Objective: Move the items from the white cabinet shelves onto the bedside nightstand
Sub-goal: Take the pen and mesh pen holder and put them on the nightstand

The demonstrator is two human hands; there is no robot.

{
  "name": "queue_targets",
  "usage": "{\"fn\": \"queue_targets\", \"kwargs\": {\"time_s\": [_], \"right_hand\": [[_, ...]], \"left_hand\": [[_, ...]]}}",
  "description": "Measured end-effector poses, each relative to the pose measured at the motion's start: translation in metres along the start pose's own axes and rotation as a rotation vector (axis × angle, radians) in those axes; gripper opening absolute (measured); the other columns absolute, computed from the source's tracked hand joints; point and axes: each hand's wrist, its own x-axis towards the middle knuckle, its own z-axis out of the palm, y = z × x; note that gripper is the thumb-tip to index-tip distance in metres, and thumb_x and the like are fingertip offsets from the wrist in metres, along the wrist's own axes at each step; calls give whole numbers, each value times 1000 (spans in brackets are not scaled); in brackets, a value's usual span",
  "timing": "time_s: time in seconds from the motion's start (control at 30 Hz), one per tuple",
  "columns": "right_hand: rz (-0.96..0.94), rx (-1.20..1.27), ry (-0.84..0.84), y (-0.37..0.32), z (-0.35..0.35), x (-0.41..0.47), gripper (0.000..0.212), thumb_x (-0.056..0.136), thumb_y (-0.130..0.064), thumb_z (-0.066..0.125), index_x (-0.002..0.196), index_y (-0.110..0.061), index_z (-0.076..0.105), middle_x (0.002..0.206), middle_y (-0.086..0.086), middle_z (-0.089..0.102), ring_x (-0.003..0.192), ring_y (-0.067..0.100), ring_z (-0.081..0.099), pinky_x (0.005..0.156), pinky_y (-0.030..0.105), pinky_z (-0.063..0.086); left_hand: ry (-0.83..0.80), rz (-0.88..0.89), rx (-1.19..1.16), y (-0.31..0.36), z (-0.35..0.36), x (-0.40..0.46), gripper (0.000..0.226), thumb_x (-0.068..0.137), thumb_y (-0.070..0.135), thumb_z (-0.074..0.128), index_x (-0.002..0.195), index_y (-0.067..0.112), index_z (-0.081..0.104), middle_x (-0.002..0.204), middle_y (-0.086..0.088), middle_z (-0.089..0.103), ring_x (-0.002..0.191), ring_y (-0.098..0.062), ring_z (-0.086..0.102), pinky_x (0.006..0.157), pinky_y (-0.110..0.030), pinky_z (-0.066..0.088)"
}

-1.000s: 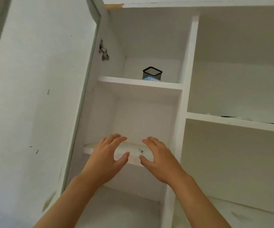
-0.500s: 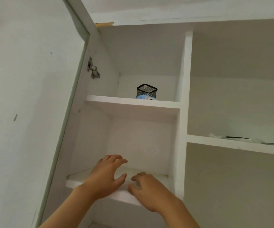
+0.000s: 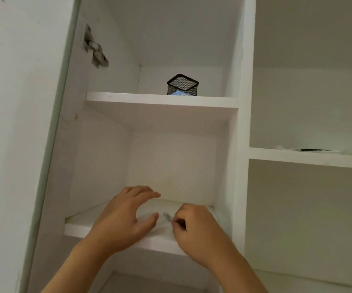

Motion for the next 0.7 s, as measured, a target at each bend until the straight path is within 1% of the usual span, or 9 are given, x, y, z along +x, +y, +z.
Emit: {"fn": "queue_targets", "kwargs": {"time_s": [0.1,0.17,0.23,0.3,0.4,0.47,0.6,0.7], "right_hand": [[18,54,14,-1,-3,-1,14,100,-23,64,97,-23,78,97,-15,66,81,5,65,77,21,58],[28,77,23,0,-3,0,13,97,-18,67,99,-24,79,100,-15,67,84,5,65,79,19,57],[39,104,27,1,-4,0,16,94,-11,69,98,-25,78,100,-14,67,86,5,66,81,18,58],[23,114,43,3,-4,0,21,93,-7,68,98,-24,78,101,-14,67,89,4,66,84,17,57],[-40,116,77,5,-3,0,25,92,-2,66,100,-23,79,102,-15,67,91,0,65,85,10,52],[-74,135,102,6,-3,0,25,92,-2,68,100,-23,79,101,-16,66,92,-1,64,84,9,51],[-188,168,173,8,-1,-2,22,91,-3,73,96,-23,79,99,-16,66,92,3,66,85,16,54],[-251,204,257,10,0,-5,22,89,0,74,93,-21,79,100,-17,67,95,4,67,85,13,51]], "left_hand": [[11,12,-8,0,0,-1,56,88,67,53,141,48,56,139,34,46,133,10,37,101,-13,31],[11,15,-26,1,0,-1,53,88,66,58,138,49,58,136,35,48,131,11,39,99,-11,32],[8,22,-45,2,0,-1,50,86,66,60,133,50,61,132,36,52,129,10,42,100,-13,34],[10,30,-72,2,0,-1,48,83,67,62,127,50,65,128,36,56,128,8,45,103,-18,40],[10,32,-113,3,-1,-1,44,82,67,64,121,49,69,122,36,61,126,6,50,104,-26,46],[7,30,-133,3,-2,-1,41,82,65,64,119,49,70,119,36,63,125,6,51,104,-29,47],[-1,25,-145,5,-4,-1,41,82,62,63,119,48,70,117,36,65,122,7,52,103,-30,48],[10,21,-141,6,-4,-2,37,83,58,65,118,48,71,113,36,66,119,8,53,101,-29,49]]}}
